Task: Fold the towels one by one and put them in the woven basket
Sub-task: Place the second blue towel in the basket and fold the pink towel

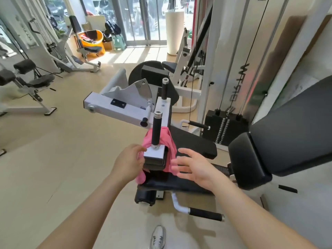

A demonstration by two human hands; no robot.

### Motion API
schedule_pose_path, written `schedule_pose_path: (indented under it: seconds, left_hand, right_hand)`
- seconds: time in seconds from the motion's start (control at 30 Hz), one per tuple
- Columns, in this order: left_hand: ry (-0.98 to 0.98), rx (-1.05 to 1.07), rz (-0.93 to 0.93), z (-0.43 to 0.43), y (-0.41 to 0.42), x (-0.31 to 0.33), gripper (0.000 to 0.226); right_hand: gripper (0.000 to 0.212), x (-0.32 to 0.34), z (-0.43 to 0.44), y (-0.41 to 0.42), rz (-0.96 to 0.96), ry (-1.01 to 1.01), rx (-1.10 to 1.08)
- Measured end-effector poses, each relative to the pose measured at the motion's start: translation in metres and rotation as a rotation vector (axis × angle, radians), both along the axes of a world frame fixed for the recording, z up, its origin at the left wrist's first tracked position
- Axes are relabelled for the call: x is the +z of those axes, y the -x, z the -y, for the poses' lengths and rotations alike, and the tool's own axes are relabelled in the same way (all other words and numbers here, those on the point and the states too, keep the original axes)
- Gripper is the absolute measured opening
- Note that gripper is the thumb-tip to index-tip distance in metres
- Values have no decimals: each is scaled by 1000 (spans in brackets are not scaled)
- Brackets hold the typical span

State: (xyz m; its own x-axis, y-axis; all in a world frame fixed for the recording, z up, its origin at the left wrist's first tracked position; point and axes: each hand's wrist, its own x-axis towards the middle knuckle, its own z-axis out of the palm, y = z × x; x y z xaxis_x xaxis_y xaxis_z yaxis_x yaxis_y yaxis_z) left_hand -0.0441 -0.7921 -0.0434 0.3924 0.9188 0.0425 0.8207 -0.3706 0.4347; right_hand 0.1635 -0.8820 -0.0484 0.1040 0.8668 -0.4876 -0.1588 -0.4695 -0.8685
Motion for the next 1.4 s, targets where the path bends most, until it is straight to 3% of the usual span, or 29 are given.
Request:
schedule_pose_path:
  seconds: [0.17, 0.3, 0.43, 0.53, 0.6, 0.87, 0.97, 1.07, 1.1, 1.17, 1.23, 1.27, 1.33, 1.4]
  left_hand:
    - [106, -70, -42, -87, -2, -39, 35]
    - [195, -102, 14, -117, -3, -60, 20]
    - [239, -187, 94, -152, -4, -63, 13]
    - [459, -187, 235, -178, -10, -39, 14]
    - [604, -142, 335, -197, -20, -15, 19]
    - [902, -266, 632, -241, -78, 85, 21]
    - [981, -359, 705, -242, -95, 119, 16]
    - [1126, -487, 769, -237, -106, 145, 18]
    - [1094, -540, 707, -234, -108, 151, 30]
    - [761, -678, 466, -226, -113, 157, 51]
    - [374, -811, 325, -211, -115, 163, 44]
    - [281, -869, 310, -202, -116, 167, 34]
    - [244, -981, 295, -183, -117, 173, 15]
    - [306, -1060, 290, -164, -120, 177, 16]
  right_hand:
    - [49, -32, -94, 18, -29, 84, -221]
    - [65, -48, -138, 20, 138, 112, -163]
    - [27, -62, -159, 9, 167, 237, -341]
    - [18, -45, -169, -10, -18, 222, -406]
    - [17, -25, -179, -25, -25, 185, -380]
    - [41, 65, -209, -34, 2, -86, 58]
    - [38, 82, -214, -36, 112, -194, -30]
    - [22, 99, -206, -43, 16, -278, -245]
    - [19, 105, -200, -45, -27, -291, -298]
    - [19, 117, -183, -51, -27, -289, -365]
    - [19, 129, -161, -52, 3, -264, -338]
    - [15, 136, -148, -51, 20, -255, -302]
    - [12, 147, -118, -51, 67, -259, -288]
    - [18, 156, -84, -52, 108, -288, -331]
